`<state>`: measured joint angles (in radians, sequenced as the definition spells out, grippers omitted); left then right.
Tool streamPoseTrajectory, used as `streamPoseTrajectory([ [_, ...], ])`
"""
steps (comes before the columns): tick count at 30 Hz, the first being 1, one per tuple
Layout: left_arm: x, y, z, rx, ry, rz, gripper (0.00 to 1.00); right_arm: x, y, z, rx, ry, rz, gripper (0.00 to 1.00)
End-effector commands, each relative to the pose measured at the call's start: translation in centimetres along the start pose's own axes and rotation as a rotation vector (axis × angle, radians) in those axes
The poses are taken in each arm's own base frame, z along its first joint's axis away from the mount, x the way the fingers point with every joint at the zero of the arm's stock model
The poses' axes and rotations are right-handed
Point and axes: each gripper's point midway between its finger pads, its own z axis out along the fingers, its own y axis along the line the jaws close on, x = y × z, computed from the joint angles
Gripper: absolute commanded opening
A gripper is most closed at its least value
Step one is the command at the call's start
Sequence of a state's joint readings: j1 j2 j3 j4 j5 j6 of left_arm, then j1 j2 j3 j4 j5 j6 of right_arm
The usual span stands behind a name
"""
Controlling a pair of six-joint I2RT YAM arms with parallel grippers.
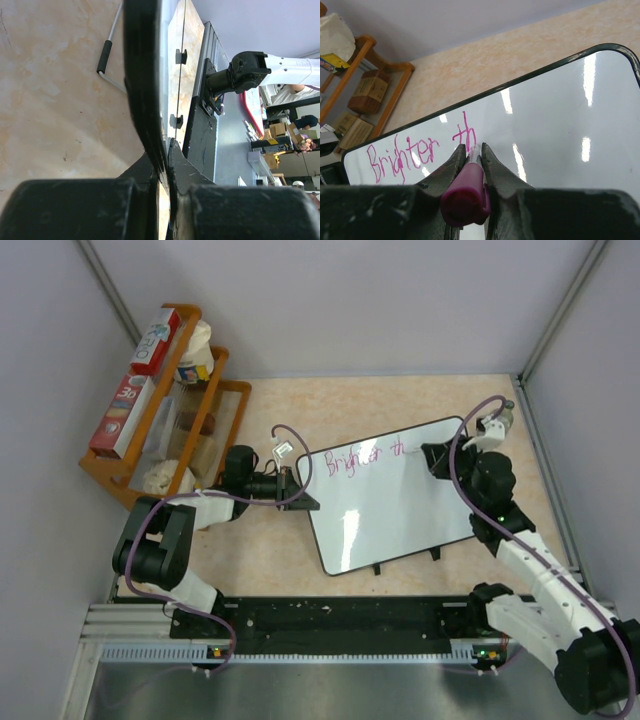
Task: Write a sentence on the whiteboard
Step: Write with the whiteboard marker on the whiteboard.
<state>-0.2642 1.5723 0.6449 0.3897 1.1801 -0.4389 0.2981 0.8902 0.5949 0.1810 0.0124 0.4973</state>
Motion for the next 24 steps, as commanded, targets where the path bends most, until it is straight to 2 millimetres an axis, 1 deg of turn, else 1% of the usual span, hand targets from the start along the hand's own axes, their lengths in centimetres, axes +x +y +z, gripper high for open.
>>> streamPoseTrajectory([
  [1, 1.3, 2.2, 0.6, -0.064, 0.01, 0.178, 0.0, 0.6, -0.6, -0.7, 0.013, 0.018, -0.027, 0.0],
  [5, 1.3, 2.3, 0.6, -0.064, 0.01, 0.178, 0.0, -1.0, 0.0, -1.0, 0.004, -0.022, -0.025, 0.0],
  [6, 1.3, 2.3, 0.6, -0.064, 0.01, 0.176, 0.0, -1.9, 0.4, -1.3, -0.005, -0.05, -0.02, 0.0],
  [10, 1.3, 2.3, 0.6, -0.064, 0.01, 0.179, 0.0, -4.1, 1.4, -1.7, -0.026, -0.112, -0.009, 0.0],
  [14, 1.3, 2.2, 0.6, -0.064, 0.01, 0.178, 0.0, -5.6, 1.3, -1.6, -0.004, -0.154, -0.032, 0.0],
  [19, 1.4, 2.2, 0.6, -0.063, 0.011, 0.176, 0.0, -5.7, 0.9, -0.6, 0.014, -0.144, -0.04, 0.0],
  [24, 1.4, 2.2, 0.6, -0.063, 0.011, 0.178, 0.0, -6.0, 0.7, -0.4, 0.018, -0.16, -0.036, 0.0],
])
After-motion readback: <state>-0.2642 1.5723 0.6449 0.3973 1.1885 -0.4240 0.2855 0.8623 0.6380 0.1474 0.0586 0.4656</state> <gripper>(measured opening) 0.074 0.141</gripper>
